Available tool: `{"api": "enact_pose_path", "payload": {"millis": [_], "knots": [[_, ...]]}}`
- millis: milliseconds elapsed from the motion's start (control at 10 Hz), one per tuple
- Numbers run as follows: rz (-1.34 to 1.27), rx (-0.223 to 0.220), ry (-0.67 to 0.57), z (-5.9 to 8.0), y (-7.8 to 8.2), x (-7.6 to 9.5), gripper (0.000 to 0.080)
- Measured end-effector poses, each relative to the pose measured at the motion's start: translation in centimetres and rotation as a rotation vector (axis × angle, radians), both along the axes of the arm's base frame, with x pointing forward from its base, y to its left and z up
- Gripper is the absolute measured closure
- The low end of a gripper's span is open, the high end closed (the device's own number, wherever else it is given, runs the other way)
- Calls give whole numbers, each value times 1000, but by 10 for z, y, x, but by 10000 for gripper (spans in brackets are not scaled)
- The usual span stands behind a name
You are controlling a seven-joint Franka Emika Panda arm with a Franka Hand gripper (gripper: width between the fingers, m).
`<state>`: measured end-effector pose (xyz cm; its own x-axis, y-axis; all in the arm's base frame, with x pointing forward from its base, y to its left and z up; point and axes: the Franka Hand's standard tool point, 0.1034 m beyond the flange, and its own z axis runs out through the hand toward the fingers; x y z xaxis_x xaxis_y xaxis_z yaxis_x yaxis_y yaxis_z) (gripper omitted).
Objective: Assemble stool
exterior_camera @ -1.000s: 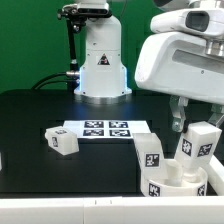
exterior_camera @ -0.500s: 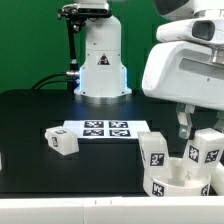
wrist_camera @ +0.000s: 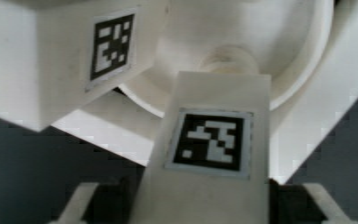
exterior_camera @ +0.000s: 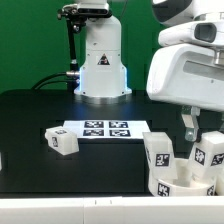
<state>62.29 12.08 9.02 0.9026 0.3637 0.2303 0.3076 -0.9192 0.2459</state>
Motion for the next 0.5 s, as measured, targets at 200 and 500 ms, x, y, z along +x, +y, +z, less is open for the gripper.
{"api": "enact_pose_path", "payload": {"millis": [200,500], "knots": [[10,-4,7,-4,3,-2,439],[10,-4,7,-4,3,-2,229]]}}
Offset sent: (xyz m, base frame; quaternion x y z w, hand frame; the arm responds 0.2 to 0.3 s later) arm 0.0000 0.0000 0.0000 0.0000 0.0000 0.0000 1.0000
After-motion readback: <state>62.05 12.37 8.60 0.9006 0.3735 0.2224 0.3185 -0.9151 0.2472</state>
